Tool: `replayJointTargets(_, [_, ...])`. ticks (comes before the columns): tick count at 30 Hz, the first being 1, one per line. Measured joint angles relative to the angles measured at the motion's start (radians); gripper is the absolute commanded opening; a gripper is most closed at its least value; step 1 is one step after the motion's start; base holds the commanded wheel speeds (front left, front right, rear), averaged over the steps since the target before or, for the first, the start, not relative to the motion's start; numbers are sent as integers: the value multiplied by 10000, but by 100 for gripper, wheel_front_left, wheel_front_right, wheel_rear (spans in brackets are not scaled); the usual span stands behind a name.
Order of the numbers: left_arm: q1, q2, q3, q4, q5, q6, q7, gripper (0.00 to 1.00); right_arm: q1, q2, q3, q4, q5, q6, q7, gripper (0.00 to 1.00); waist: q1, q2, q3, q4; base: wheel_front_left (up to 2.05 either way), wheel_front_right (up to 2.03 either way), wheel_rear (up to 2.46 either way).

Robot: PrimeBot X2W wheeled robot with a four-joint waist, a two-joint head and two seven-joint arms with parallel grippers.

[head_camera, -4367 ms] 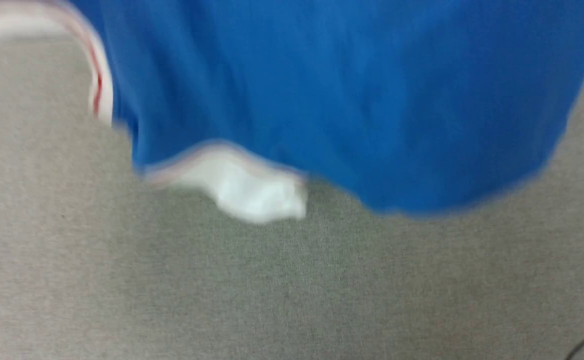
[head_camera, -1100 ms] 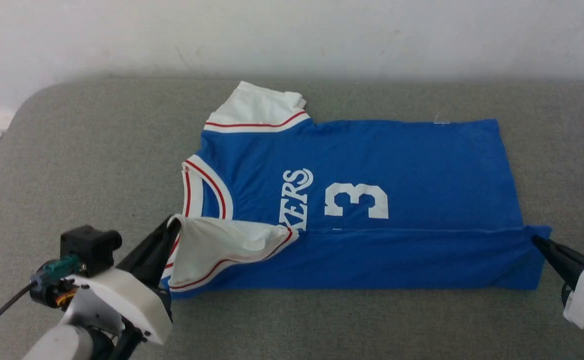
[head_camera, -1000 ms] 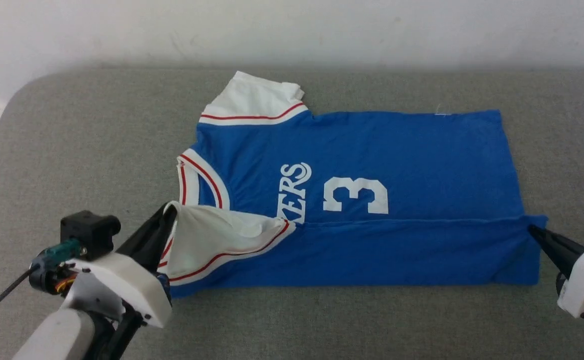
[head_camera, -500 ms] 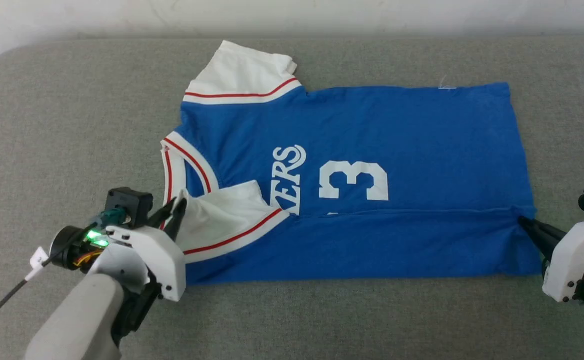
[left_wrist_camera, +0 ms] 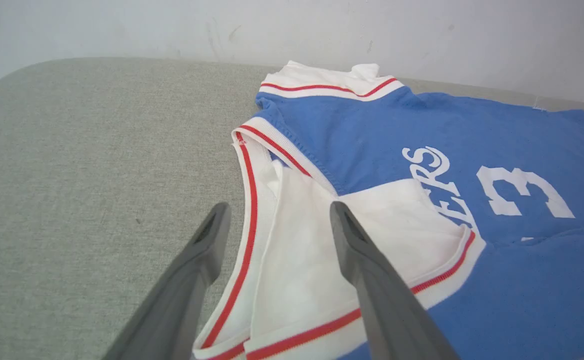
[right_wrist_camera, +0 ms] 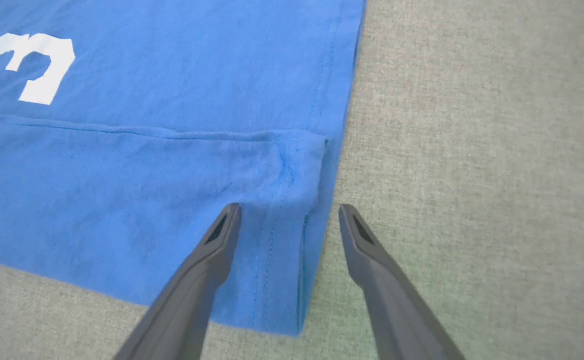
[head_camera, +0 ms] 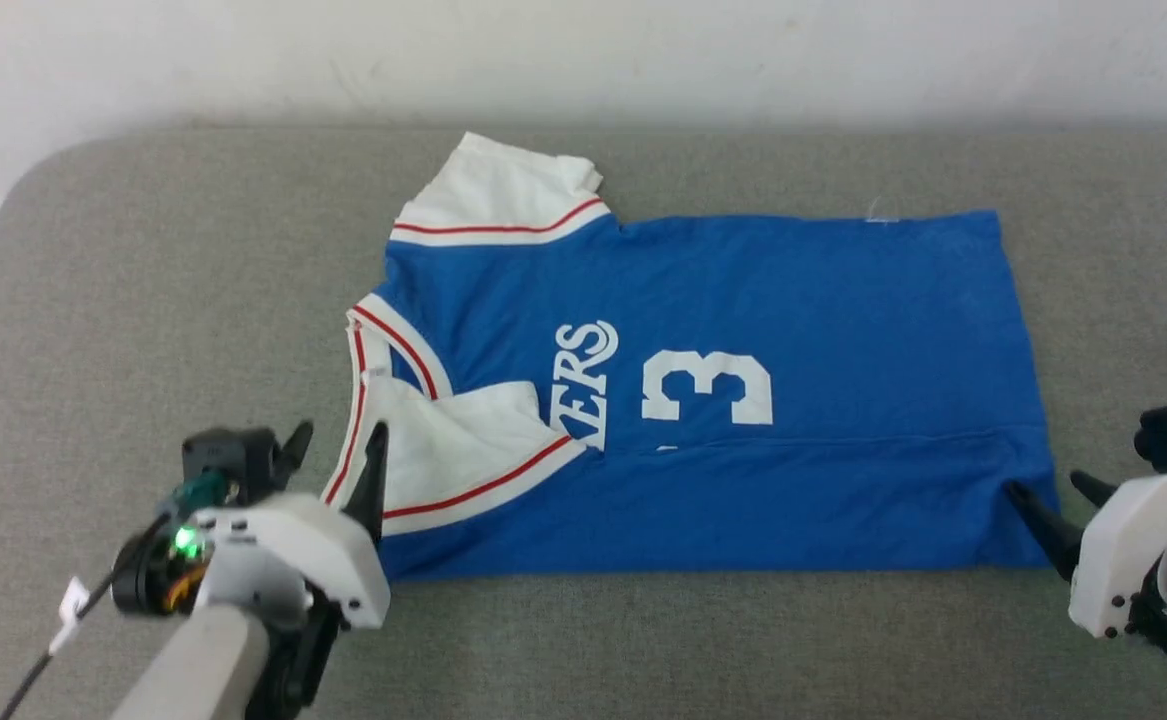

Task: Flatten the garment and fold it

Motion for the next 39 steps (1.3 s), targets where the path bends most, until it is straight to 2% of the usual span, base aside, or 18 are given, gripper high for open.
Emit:
replayJointTargets(4, [1109,81,167,-821,-397,445,324,100,523,830,-1218,-65,-966,0,690,100,0,0,-356,-15,0,0,0])
replayJointTargets(8, [1971,416,113,-1499,-449,805,980,100,1057,1801,-2399,-552,-2180,0,1432,100,-1,-1,-617,-54,0,0,0])
replayJointTargets(12, [2342,642,-52,-1779,-487,1053,1605,100,1474,2755,-3168,-1421,-3016,0,1952,100,-1,0,-645,-94,0,0,0])
replayJointTargets(16, [2383,656,4,-1781,-458,1356,1687,100,1787,3532,-3597,-2382,-3394,0,2334,100,0,0,-499,-150,0,0,0])
replayJointTargets(23, [2349,556,75,-1047,-401,1655,1666,100,2097,4002,-3893,-3492,-3672,0,2715,100,1,0,-101,-362,0,0,0])
replayJointTargets(28, [2017,489,44,-560,-435,1522,1542,100,2111,4102,-4033,-3847,-3831,0,2872,100,1,0,230,-528,0,0,0])
replayJointTargets(29, [1953,491,12,-497,-476,1415,1574,29,2113,4102,-4079,-3860,-3889,0,2876,100,1,0,279,-562,0,0,0])
replayJointTargets(30, [1914,500,-4,-454,-495,1302,1584,0,2113,4103,-4117,-3868,-3958,0,2876,100,0,0,311,-592,0,0,0])
replayJointTargets(33, [1730,443,-36,-332,-581,1034,1570,0,2111,4113,-4303,-3806,-4263,0,2888,100,1,0,308,-619,0,0,0])
replayJointTargets(39, [1691,314,-182,-389,-516,955,1220,0,2026,4263,-4583,-3200,-4560,0,3058,100,2,0,66,-386,0,0,0])
